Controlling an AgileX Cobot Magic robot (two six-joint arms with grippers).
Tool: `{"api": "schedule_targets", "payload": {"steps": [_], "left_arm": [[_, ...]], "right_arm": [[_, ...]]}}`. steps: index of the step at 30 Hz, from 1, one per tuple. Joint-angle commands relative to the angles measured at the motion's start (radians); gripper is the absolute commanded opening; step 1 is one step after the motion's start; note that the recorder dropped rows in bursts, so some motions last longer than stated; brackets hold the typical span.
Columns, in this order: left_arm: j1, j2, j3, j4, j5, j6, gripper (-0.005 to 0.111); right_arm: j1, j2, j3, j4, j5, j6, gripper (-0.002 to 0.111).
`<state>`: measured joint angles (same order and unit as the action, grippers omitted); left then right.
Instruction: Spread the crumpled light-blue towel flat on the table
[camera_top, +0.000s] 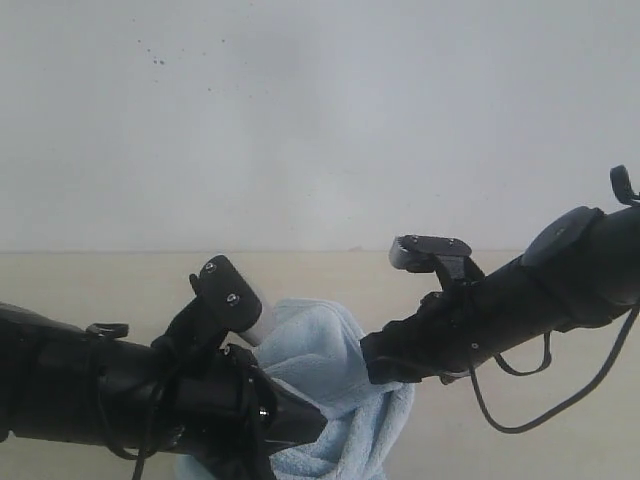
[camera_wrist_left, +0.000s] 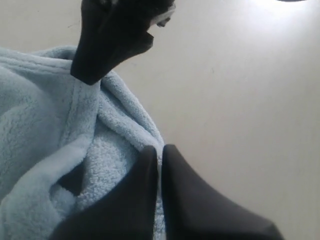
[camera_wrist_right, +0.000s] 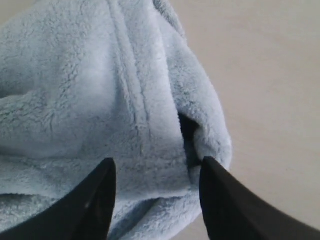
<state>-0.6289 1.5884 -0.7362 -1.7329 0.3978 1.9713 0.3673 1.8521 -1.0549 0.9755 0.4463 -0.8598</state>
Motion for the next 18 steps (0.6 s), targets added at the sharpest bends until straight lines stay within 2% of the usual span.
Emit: {"api": "schedule_targets", "payload": {"steps": [1,9,17,18], "left_arm": [[-0.009,0.013,-0.004,-0.011,0.017,0.004,0.004],[-0.009,0.013,-0.026,-0.011,0.005,0.022,0.004],[-0.009,0.013,-0.045,-0.011,-0.186,0.022,0.004],[-0.009,0.013,-0.045,-0.011,-0.203,0.022,0.004]], "right_arm": [[0.002,-0.003,-0.005,0.005,-0.045,-0.015,0.049],[0.002,0.055,-0.005,0.087,-0.014,-0.019,0.049],[0.002,0.080,-0.005,0.089,-0.010,-0.032,0.048],[0.002,0.080,-0.005,0.091,-0.005,-0.032,0.044]]}}
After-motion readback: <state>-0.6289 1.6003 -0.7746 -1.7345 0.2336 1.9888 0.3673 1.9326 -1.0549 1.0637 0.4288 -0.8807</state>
